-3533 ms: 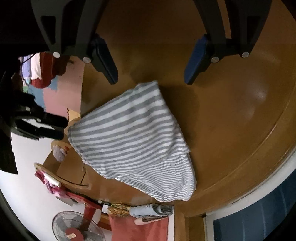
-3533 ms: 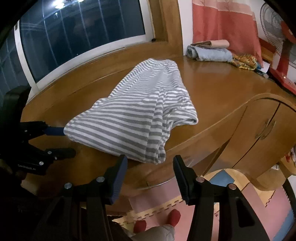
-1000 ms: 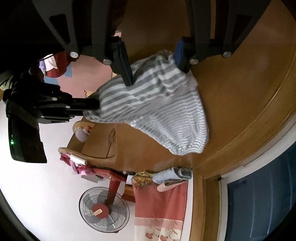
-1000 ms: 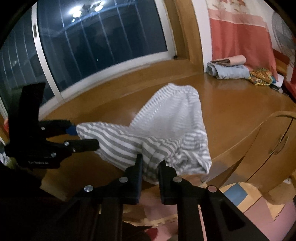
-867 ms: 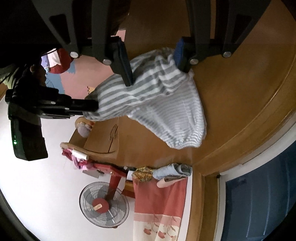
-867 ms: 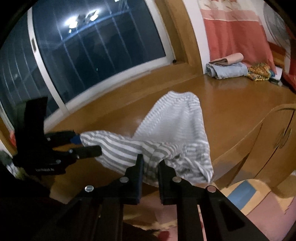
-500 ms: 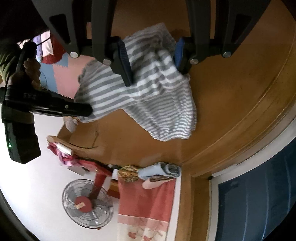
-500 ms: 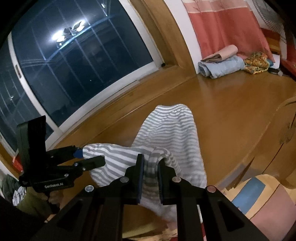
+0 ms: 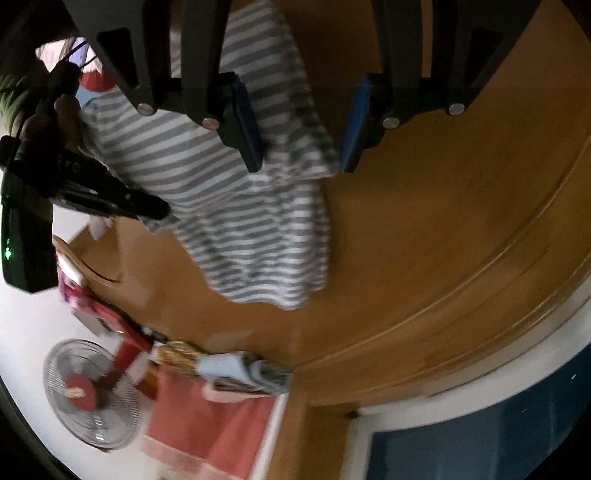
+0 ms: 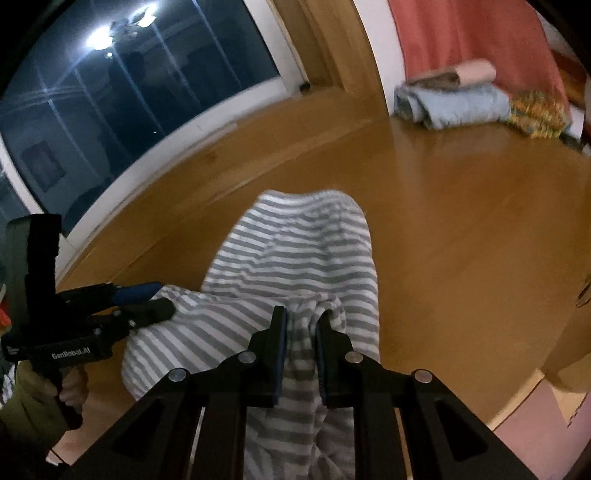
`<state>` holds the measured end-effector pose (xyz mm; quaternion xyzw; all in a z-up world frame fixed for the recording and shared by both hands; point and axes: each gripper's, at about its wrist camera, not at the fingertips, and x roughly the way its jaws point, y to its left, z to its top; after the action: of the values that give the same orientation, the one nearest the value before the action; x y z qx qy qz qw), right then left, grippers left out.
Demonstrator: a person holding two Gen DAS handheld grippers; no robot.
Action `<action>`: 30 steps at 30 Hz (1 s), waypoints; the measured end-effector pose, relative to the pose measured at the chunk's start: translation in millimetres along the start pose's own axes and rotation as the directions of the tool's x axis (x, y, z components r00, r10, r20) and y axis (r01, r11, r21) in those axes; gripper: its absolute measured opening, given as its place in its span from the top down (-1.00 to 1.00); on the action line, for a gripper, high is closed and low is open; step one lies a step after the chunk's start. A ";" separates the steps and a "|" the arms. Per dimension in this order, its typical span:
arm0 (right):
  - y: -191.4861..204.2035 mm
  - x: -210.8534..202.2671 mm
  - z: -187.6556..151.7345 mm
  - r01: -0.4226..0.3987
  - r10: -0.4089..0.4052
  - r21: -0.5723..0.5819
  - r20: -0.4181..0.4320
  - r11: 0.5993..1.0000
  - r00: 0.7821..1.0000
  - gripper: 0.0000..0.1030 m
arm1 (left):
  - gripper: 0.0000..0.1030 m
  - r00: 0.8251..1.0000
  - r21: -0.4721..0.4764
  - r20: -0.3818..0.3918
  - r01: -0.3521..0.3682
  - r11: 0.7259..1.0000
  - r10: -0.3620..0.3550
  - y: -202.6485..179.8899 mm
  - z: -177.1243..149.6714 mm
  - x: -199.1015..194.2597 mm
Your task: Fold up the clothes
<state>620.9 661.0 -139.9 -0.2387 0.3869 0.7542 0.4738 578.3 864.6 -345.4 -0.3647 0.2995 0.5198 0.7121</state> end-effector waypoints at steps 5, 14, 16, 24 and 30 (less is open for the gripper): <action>-4.6 -10.5 9.6 -0.038 0.039 0.035 -0.015 0.999 0.999 0.66 | 0.21 0.998 -0.025 0.061 -0.017 1.000 0.018 -3.5 1.1 -31.3; 23.3 -56.6 1.1 0.027 -0.016 -0.106 0.100 0.994 0.995 0.34 | 0.21 1.000 0.041 0.024 0.019 0.999 -0.020 -42.1 -12.0 -19.1; 24.4 -56.1 2.0 0.042 -0.031 -0.107 0.110 0.993 0.993 0.34 | 0.21 1.000 0.043 0.010 0.001 0.999 -0.002 -44.4 -12.7 -9.0; 19.8 -9.3 -0.8 -0.060 0.058 -0.158 -0.016 0.986 0.998 0.35 | 0.15 0.999 0.049 -0.025 -0.045 0.998 0.047 -41.3 -17.8 14.6; -13.6 5.1 -2.9 -0.072 0.068 -0.093 -0.043 0.993 0.997 0.84 | 0.11 0.999 0.006 -0.024 -0.038 0.999 0.038 -31.0 -19.8 10.2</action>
<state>630.9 664.8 -150.2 -0.2619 0.3682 0.7830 0.4275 609.9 847.5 -358.1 -0.3634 0.3165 0.5279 0.6993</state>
